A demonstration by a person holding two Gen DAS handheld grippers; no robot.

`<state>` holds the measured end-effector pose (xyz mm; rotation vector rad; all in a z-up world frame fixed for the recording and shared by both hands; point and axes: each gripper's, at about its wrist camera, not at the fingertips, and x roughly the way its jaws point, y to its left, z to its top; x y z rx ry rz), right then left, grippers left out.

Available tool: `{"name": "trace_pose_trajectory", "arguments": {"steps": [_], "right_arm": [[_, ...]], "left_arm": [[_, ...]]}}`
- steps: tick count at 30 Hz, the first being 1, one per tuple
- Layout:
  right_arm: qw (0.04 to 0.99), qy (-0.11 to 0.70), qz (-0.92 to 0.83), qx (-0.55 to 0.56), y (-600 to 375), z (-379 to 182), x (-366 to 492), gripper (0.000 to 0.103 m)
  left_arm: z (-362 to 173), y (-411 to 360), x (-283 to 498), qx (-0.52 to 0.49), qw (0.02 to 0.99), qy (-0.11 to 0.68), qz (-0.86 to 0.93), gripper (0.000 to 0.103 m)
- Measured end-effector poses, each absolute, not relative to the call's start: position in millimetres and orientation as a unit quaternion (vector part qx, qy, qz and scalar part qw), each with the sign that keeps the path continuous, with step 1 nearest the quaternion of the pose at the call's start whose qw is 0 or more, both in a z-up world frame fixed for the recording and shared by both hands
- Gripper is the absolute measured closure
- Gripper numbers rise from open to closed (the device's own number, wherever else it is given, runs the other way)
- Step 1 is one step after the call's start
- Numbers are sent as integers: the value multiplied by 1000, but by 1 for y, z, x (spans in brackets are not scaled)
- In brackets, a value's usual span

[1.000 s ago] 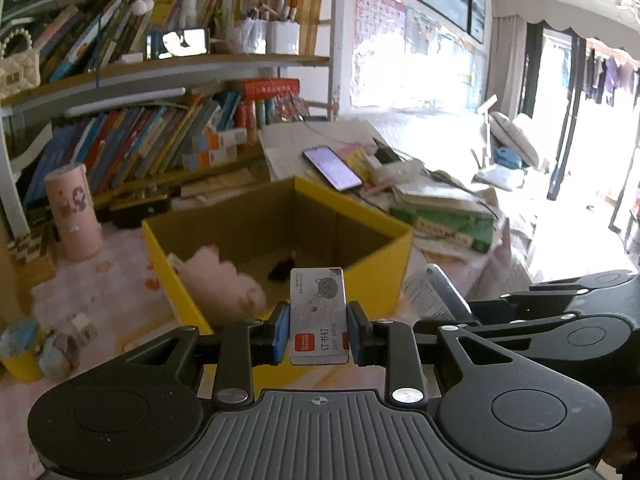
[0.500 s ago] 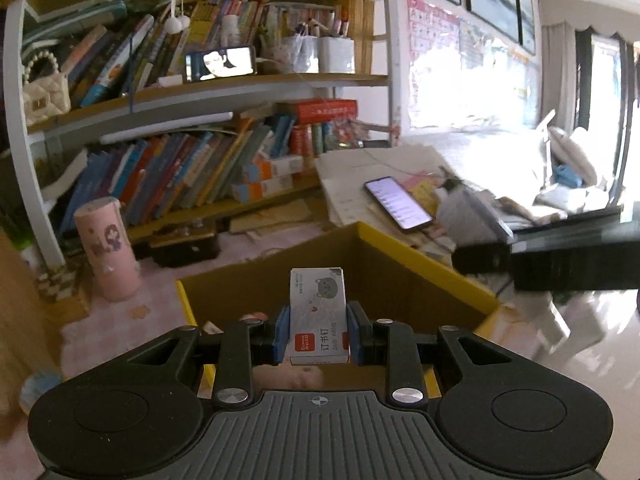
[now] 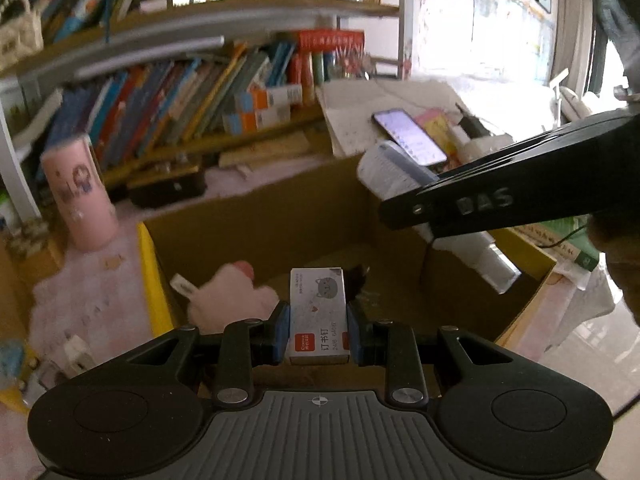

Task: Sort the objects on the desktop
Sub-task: 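Lower medicine box into yellow box while right tool lowers spray bottle inside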

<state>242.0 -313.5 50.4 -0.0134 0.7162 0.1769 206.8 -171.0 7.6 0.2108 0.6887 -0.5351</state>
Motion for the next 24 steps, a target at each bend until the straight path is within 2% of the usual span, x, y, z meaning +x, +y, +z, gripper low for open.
{"name": "trace_pose_trajectory", "arguments": {"steps": [7,14,24], "right_arm": [[896,420,134,-41,-309,23,282,73],[862,476,166,-61,-304,5,311,73],[837,505,189,-93,-291,-7,325,72]], "left_arm": [[-7,-167,222,67,881,390,-258,75],[-8,-168,224,69,877,399,-257,75],[5,-166,208,95,905,343,-233,71]]}}
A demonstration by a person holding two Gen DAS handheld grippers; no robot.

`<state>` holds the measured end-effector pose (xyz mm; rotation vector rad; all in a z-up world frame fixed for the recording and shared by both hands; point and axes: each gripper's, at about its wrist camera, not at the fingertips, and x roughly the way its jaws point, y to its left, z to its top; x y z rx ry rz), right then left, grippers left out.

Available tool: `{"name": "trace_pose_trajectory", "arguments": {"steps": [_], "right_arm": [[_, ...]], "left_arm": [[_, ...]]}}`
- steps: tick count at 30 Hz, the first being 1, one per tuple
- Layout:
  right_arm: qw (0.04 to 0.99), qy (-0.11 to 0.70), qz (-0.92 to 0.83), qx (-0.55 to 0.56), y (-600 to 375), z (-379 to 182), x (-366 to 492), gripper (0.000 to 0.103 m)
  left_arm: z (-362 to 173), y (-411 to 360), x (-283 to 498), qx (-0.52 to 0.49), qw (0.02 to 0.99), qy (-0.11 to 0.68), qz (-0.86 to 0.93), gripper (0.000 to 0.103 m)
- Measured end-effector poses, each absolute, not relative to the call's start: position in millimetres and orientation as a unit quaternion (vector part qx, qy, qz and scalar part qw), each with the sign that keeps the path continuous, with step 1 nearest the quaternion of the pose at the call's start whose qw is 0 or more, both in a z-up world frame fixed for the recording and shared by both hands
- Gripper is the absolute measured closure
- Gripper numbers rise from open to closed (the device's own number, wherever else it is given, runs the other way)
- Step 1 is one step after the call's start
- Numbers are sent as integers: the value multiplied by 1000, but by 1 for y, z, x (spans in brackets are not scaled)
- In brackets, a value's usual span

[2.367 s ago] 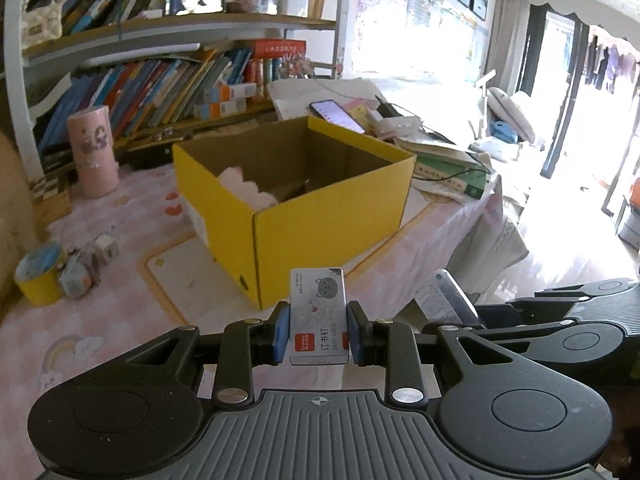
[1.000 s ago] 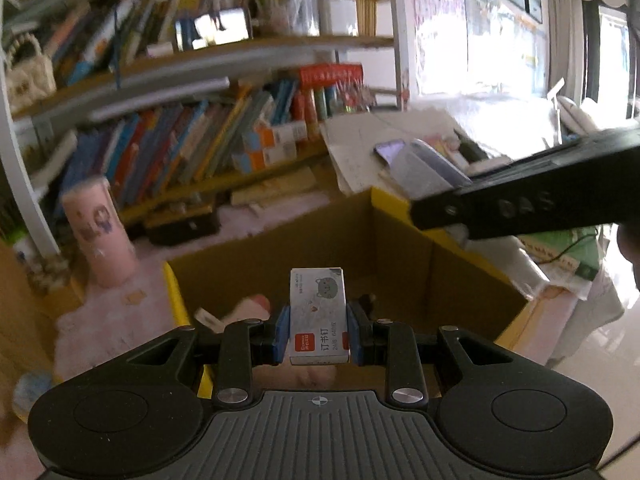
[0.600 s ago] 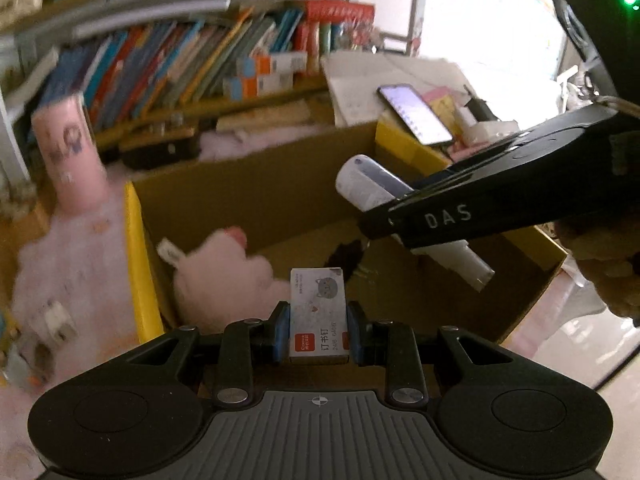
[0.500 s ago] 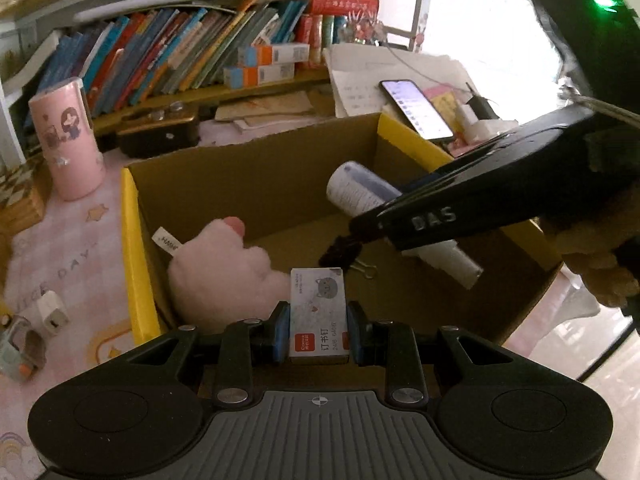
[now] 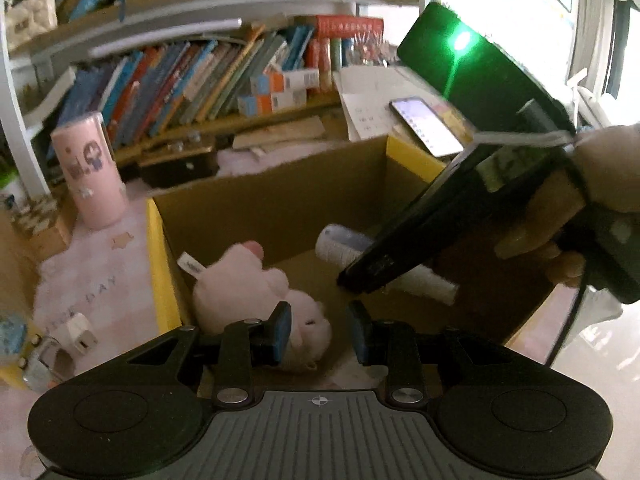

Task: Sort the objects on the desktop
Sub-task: 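Lower medicine box into yellow box while right tool lowers spray bottle inside, then open both tools and withdraw them up out of the yellow box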

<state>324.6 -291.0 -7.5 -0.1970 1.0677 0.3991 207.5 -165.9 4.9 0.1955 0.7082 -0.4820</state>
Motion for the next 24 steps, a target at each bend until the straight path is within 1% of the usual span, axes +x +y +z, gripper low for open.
{"name": "trace_pose_trajectory", "arguments": {"steps": [2,4,7,12,14,15,16,17,19,21,24], "right_arm": [[835,507,191,-94,-289,-8,326,72],[833,510,193,-92,-288,-10,328,72],[831,512,193,-97,-284,-12,330,72],[835,507,192,-96,-285,-11,331,72],[842,497,189,-88,-287,-8,329,72],[846,491,190,-84,-289,-5,328,70],[849,487,189,-80,-290,-3,327,63],[853,482,187,-75,-292,0,326,62],[860,472,184,-67,-296,7,322,62],[869,456,180,-61,-300,16,315,62],[884,433,167,-51,-305,30,301,62]], "left_arm": [[10,-163,203,92,910,332,-230,66],[16,-159,197,87,915,322,-227,57],[22,-153,190,82,921,312,-220,47],[29,-142,182,64,925,312,-206,41],[31,-137,179,63,929,308,-196,35],[31,-135,178,63,930,306,-192,32],[33,-134,176,64,932,303,-189,30],[34,-132,174,64,933,300,-186,28],[36,-128,170,65,936,294,-180,20],[37,-125,166,63,939,289,-175,18],[38,-119,161,57,941,287,-171,17]]}}
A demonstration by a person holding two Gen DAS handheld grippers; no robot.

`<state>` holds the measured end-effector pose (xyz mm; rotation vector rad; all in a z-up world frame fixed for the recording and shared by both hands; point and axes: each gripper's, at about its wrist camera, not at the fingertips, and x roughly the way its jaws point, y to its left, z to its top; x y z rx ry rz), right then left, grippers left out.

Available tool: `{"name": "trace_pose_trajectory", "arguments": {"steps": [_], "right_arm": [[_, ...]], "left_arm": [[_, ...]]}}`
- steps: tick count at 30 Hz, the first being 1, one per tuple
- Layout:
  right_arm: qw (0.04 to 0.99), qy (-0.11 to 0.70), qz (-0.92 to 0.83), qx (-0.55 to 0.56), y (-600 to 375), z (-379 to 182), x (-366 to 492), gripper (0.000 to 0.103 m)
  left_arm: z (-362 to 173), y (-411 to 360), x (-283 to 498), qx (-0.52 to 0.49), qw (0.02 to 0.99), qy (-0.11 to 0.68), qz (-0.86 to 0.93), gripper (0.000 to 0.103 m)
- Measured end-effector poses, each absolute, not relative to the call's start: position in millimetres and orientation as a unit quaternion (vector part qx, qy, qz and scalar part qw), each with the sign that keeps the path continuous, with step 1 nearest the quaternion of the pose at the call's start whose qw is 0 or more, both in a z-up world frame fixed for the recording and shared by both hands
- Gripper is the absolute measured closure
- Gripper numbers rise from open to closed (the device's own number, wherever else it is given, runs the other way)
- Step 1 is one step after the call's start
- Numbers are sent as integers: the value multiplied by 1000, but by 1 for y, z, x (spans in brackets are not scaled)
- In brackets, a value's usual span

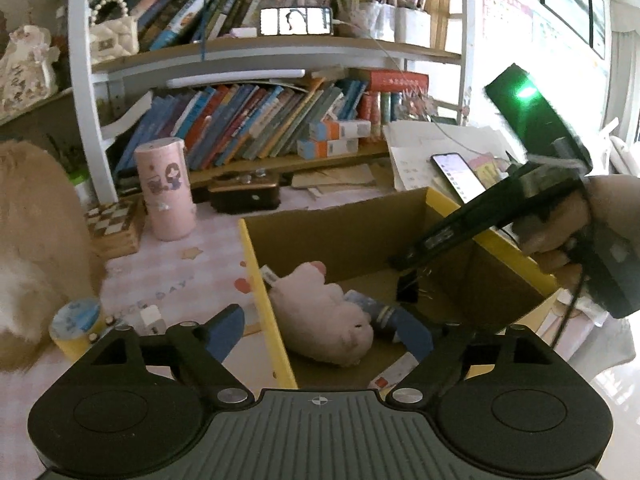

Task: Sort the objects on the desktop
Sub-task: 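Open both tools and withdraw them up out of the yellow box, then pull both open tools back from the box over the table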

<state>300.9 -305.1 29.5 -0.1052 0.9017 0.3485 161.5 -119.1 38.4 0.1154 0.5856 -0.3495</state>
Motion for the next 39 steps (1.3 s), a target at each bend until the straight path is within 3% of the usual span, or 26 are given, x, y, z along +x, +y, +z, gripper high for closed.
{"name": "trace_pose_trajectory", "arguments": {"steps": [16,39], "right_arm": [[950,307,54,-8,-323,71,177,61],[939,337,-36,56,-231,26,49,61]], "left_arm": [[42,-78,124,20,951,266,-154,12],[20,-1,58,39,940,300,-158,12]]}}
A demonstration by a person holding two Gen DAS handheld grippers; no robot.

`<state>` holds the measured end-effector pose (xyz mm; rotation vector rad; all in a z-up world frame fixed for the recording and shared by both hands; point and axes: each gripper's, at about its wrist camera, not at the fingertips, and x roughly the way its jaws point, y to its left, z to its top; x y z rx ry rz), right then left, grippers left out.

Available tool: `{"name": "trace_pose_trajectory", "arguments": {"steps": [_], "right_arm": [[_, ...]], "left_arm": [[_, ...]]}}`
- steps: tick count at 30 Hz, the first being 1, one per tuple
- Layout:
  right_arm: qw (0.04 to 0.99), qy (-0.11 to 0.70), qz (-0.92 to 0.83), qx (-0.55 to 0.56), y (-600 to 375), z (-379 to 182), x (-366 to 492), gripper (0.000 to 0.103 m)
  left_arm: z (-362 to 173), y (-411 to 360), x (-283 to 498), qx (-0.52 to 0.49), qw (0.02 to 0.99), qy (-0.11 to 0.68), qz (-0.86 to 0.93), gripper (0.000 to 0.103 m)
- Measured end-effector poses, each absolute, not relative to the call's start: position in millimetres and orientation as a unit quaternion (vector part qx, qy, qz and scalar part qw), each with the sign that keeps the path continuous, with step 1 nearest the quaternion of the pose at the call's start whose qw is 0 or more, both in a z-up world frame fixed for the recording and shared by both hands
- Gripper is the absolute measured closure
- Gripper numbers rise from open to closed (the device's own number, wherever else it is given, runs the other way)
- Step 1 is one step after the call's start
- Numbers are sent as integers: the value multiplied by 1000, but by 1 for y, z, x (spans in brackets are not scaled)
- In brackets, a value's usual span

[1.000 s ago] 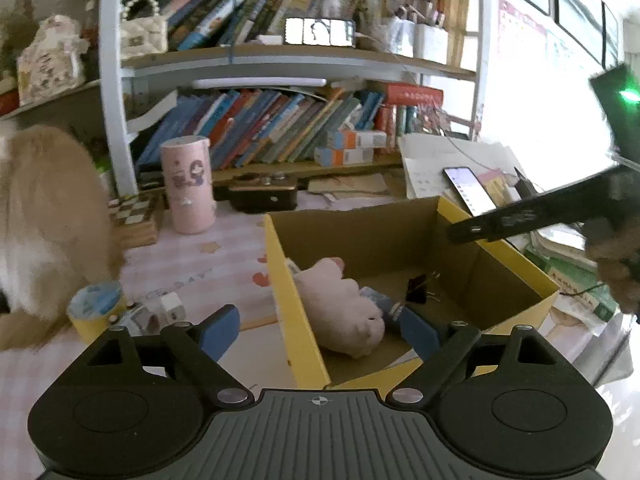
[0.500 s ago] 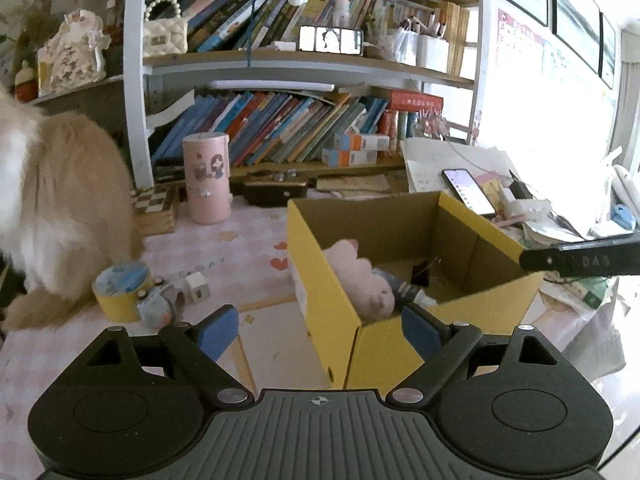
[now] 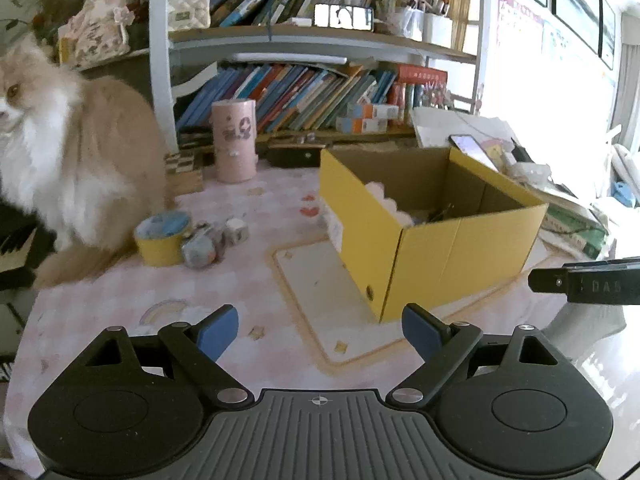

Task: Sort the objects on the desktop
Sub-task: 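Pull both open tools back from the box over the table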

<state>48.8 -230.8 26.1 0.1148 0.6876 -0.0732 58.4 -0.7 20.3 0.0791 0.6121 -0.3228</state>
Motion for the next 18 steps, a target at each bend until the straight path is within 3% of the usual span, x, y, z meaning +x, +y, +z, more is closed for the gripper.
{"name": "trace_pose_trajectory", "arguments": {"steps": [18], "right_arm": [[928,370,6,45,-129,-1,0,57]], "left_arm": [[7,59,17,46,935,323,-139,11]]}}
